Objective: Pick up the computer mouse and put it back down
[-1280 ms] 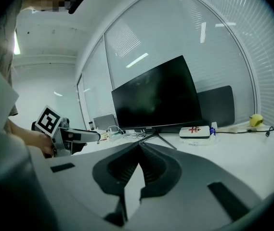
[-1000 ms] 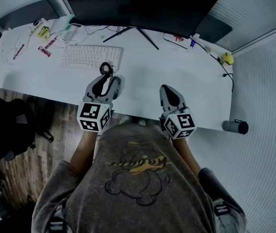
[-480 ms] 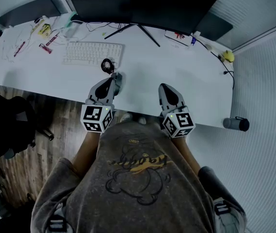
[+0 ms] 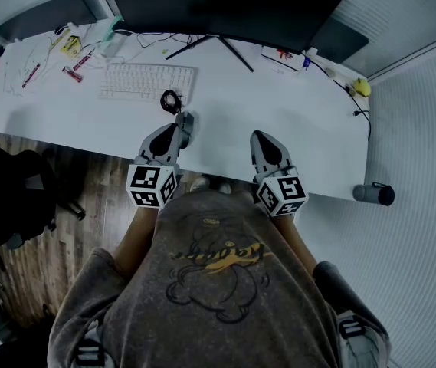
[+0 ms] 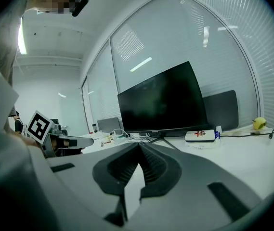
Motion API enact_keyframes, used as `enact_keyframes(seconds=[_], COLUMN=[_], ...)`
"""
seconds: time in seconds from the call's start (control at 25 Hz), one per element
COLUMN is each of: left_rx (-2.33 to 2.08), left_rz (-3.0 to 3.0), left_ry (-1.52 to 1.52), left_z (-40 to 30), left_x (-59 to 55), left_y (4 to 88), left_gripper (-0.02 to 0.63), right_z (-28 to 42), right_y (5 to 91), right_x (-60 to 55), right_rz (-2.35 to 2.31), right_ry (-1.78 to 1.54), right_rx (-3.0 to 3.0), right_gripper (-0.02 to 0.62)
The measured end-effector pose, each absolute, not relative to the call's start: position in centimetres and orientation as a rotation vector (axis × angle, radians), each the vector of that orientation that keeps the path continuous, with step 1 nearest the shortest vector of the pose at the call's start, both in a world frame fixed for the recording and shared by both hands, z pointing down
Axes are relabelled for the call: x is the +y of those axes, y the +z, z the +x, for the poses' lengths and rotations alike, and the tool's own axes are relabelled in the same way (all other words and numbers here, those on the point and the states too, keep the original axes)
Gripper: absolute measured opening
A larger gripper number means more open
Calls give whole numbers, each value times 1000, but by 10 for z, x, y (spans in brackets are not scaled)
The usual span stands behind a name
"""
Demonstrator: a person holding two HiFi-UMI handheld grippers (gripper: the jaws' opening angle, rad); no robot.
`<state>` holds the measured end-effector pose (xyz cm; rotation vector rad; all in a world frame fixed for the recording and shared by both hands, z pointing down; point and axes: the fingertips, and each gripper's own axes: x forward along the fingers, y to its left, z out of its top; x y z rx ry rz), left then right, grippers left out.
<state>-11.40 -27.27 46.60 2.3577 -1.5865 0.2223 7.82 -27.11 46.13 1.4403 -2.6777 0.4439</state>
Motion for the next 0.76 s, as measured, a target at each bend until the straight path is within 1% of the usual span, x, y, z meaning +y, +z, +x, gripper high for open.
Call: enact_keyframes(seconds=[0.76], left_rx=[-1583], left_rz=[2326], left_ry=[243], left_z=[-120], left_x=[-282], left_y=[473], left_gripper=[20], right_z=[71], right_y=[465], right_x=[-286], right_rz=[1413], right_ry=[459], right_rx=[-2683], right_gripper=[5])
